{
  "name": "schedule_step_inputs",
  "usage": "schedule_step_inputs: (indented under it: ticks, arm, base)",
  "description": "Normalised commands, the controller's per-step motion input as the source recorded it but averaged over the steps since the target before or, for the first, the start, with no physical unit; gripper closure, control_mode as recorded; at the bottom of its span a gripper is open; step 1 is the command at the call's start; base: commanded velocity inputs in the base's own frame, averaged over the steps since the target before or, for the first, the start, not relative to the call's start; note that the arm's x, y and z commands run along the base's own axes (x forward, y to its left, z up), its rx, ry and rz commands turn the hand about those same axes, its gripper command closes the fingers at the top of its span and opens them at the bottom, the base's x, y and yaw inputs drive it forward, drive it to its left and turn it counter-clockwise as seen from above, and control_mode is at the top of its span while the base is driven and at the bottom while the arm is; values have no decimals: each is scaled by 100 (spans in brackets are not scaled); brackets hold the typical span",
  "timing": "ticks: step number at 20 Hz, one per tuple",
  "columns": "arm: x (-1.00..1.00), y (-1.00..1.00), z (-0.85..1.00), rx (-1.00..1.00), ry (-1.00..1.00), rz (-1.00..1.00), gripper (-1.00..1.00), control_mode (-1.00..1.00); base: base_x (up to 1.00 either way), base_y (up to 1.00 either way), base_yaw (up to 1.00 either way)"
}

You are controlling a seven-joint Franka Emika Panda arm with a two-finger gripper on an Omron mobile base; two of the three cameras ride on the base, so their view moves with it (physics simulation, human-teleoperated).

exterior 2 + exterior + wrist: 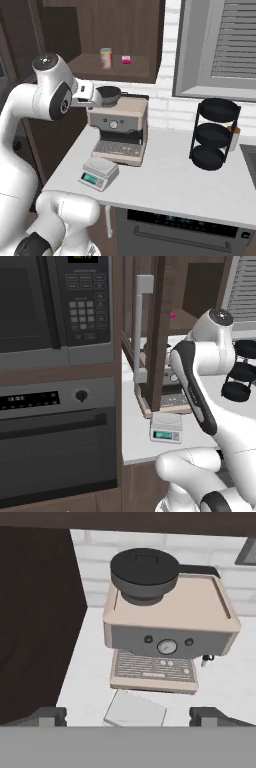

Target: Pick the canned food and place it on the digital scale for weighing, and close the cabinet.

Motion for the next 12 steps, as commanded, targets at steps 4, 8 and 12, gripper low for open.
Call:
schedule_step_inputs:
  ticks: [4,8,12]
  arm:
    - [-1,-1,63,0,-38,0,-100,-100]
    - [0,-16,68,0,-29,0,-100,-100]
    - [0,-29,62,0,-19,-1,-100,-100]
  base:
    - [0,0,0]
    - [0,0,0]
    - [0,0,0]
